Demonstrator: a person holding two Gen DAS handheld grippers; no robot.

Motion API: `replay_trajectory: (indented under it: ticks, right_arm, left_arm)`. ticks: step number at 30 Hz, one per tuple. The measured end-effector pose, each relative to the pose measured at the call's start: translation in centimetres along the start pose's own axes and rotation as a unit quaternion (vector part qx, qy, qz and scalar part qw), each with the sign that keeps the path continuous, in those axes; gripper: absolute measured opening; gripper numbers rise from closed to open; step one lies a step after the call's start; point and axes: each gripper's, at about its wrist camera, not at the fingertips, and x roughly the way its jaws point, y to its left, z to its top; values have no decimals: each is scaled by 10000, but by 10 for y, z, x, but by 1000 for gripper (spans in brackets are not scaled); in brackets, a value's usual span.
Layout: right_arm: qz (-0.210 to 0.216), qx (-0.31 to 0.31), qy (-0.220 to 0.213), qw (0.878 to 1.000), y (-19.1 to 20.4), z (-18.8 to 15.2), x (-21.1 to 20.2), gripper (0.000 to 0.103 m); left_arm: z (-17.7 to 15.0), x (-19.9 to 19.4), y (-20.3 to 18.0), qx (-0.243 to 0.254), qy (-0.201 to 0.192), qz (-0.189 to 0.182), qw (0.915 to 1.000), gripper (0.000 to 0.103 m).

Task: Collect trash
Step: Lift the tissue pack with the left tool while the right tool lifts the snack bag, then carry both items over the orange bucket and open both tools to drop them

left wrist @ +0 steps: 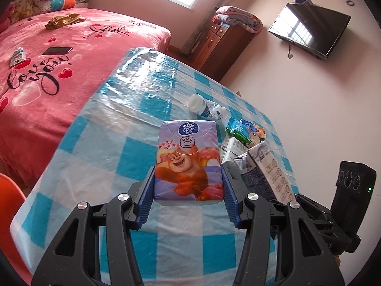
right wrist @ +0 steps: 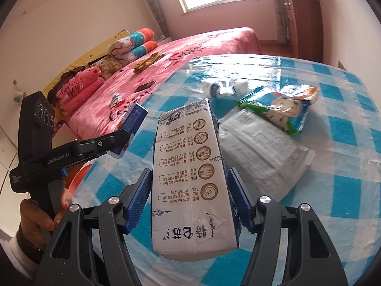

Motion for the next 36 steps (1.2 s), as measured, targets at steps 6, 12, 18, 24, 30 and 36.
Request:
replay_trajectory:
  ticks: [6,12,18,24,30,36]
  right_arm:
    - [192,-81,180,9996,22,1,11,65]
    - [453,-167,389,9981,46,2,21,65]
    - [673,-362,608,9952,75,6,33,65]
    - [986,-642,883,9891,118,11,50,65]
    - [1302,-1024,1130,9797,168,11,70,65]
    - [1627,-1387,1425,9664,219,8,94,66]
  left_arm:
    - [-6,-21,16,-94,-98,-3,9999,53]
    - [-12,-47,38,-251,-242,54,9994,53]
    - [-19,-72,65,-443,-360,251,9981,53]
    - [-28,-102,94,-640,-504,475,9955,53]
    - [-39,-136,134,-905,-654,837,9902,53]
    - [-61,-159,182,-1316,-657,1317,9803,53]
